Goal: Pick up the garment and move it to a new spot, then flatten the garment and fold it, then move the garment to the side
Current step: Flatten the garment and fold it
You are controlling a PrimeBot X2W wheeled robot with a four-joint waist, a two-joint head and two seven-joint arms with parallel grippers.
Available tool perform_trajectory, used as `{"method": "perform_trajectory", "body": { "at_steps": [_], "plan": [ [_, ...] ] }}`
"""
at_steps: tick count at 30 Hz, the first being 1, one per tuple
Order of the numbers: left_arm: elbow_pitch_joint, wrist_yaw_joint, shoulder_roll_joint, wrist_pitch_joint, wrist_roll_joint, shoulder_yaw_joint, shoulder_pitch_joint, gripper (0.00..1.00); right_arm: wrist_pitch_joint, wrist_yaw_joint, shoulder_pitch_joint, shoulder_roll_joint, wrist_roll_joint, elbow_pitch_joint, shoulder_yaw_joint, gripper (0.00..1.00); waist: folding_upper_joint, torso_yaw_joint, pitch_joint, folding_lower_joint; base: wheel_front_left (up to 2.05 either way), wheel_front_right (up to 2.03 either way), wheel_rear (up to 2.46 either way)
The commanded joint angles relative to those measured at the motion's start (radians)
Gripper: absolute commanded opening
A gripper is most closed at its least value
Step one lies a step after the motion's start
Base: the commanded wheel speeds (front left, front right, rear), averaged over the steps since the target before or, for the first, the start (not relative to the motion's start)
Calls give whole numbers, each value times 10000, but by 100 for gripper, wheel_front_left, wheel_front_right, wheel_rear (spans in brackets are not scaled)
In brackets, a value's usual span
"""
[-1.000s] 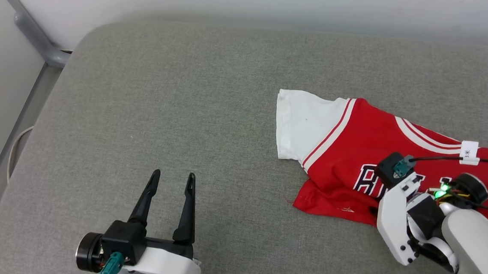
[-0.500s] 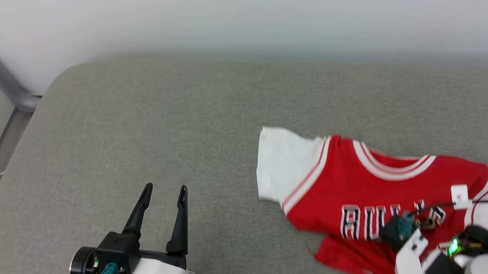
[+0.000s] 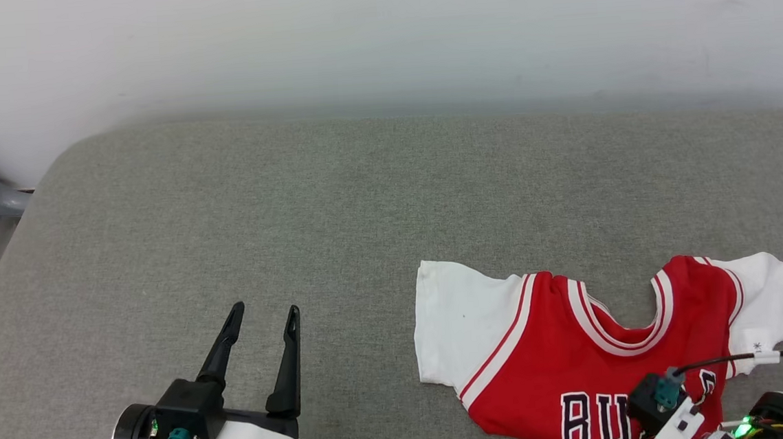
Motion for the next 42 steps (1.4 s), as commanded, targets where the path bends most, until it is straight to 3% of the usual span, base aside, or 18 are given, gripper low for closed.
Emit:
{"method": "perform_trajectory", "body": {
  "at_steps": [1, 9, 10, 14, 22, 26, 33, 40, 42],
  "plan": [
    [11, 5, 39, -27, 23, 11, -15, 100, -157, -7, 11, 115, -9, -98, -146, 100, -1, -32, -25, 0, 0, 0, 0],
    [-54, 5, 79, -27, 12, 159, 133, 100, -1918, -7, -290, 654, 437, -853, -1727, 100, -1, -292, -169, 0, 0, 0, 0],
    [-111, 5, 83, -27, 12, 145, 122, 100, -2728, -7, -364, 849, 217, -875, -2562, 100, -1, -377, -151, 0, 0, 0, 0],
    [-167, 5, 111, -27, 1, 86, 14, 100, -4245, -7, -426, 1402, -422, -667, -3647, 100, -1, -450, -78, 0, 0, 0, 0],
    [-49, 5, 178, -27, -276, -298, -35, 100, -7729, -9, 87, 2849, -2012, 156, -5317, 100, -1, -499, -11, 0, 0, 0, 0],
    [146, 5, 274, -27, -542, -619, 21, 100, -8905, -7, 304, 3622, -2814, 447, -6159, 100, -1, -614, 45, 0, 0, 0, 0],
    [853, 5, 1004, 378, -1162, -1672, -901, 100, -9504, -7, 401, 4775, -3782, 537, -7170, 100, -1, -1053, 319, 0, 0, 0, 0],
    [844, 5, 2306, 2856, -2351, -3106, -3295, 100, -9688, -7, 92, 5333, -4245, 219, -7643, 100, -1, -1594, 992, 0, 0, 0, 0],
    [769, 5, 2387, 3253, -2672, -3290, -3629, 100, -9707, -7, 62, 5376, -4264, 191, -7725, 100, -1, -1652, 1080, 0, 0, 0, 0]
  ]
}}
